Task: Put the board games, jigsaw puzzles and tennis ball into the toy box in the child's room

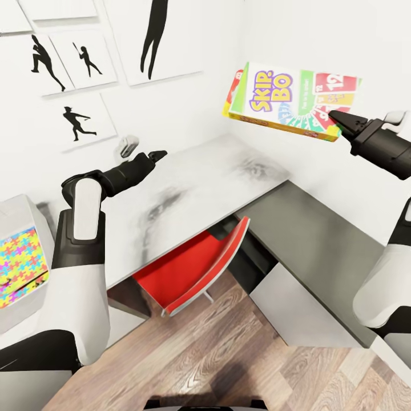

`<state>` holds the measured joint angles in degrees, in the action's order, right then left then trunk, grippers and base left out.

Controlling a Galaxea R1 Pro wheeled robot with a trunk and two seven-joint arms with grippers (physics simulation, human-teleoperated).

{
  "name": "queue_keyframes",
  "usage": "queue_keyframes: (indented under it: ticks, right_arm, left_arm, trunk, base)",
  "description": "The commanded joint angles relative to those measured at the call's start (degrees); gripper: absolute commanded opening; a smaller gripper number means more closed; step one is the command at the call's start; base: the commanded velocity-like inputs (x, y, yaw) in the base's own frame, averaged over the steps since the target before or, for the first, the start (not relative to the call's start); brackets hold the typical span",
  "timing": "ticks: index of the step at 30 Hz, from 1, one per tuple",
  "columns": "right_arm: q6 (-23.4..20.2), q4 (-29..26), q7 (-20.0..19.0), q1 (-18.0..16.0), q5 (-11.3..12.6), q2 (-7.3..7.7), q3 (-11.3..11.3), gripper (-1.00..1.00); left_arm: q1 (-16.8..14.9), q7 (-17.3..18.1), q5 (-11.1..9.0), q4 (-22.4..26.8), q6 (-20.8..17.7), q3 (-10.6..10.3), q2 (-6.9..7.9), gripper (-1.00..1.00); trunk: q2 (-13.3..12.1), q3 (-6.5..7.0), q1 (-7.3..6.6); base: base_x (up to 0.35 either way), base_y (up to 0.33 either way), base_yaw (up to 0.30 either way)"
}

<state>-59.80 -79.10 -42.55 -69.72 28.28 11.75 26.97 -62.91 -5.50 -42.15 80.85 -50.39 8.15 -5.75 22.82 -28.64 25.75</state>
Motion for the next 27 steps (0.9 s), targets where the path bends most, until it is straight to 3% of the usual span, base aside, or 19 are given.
queue_keyframes:
  ticks: [1,11,16,20,23,24,27]
  right_arm:
    - [-0.2,0.0,-0.5,0.2,-0.4,-0.1,0.1,-1.0]
    - [-0.2,-0.2,-0.5,5.9,-0.4,-0.54,0.1,-1.0]
    - [-0.2,-2.3,-0.5,11.8,-0.3,-0.6,0.1,-1.0]
    - [-0.2,-4.0,-0.5,14.3,-0.3,-0.65,0.1,-1.0]
    - [-0.2,-7.7,-0.5,18.9,-0.2,-0.72,0.1,-1.0]
    - [-0.2,-7.7,-0.5,18.9,-0.2,-0.72,0.1,-1.0]
    - [-0.2,-10.6,-0.6,23.9,-0.1,-0.95,-0.2,-1.0]
  left_arm:
    - [0.1,-0.5,-0.6,0.1,-0.3,0.1,-0.04,1.0]
    - [4.1,-0.3,-0.6,0.8,-0.2,0.1,0.05,1.0]
    - [8.2,-0.3,-0.7,2.2,-0.2,0.0,0.08,1.0]
    - [9.5,-0.3,-0.8,3.1,-0.3,-0.2,0.0,1.0]
    - [11.6,-0.2,-1.0,4.9,-0.5,-0.7,-0.25,1.0]
    - [11.6,-0.2,-1.0,4.9,-0.5,-0.7,-0.25,1.0]
    - [14.0,-0.2,-2.6,6.3,-0.7,-2.1,-0.36,1.0]
  trunk:
    - [0.1,0.01,0.04]
    - [0.1,0.93,0.04]
    - [0.1,1.4,0.04]
    - [0.1,1.77,0.04]
    - [0.1,2.05,0.04]
    - [0.1,2.14,0.04]
    - [0.1,2.42,0.04]
  base:
    - [0.0,0.0,0.0]
    - [0.0,0.0,0.0]
    - [0.0,0.0,0.0]
    - [0.0,0.0,0.0]
    - [0.0,0.0,0.0]
    - [0.0,0.0,0.0]
    - [0.0,0.0,0.0]
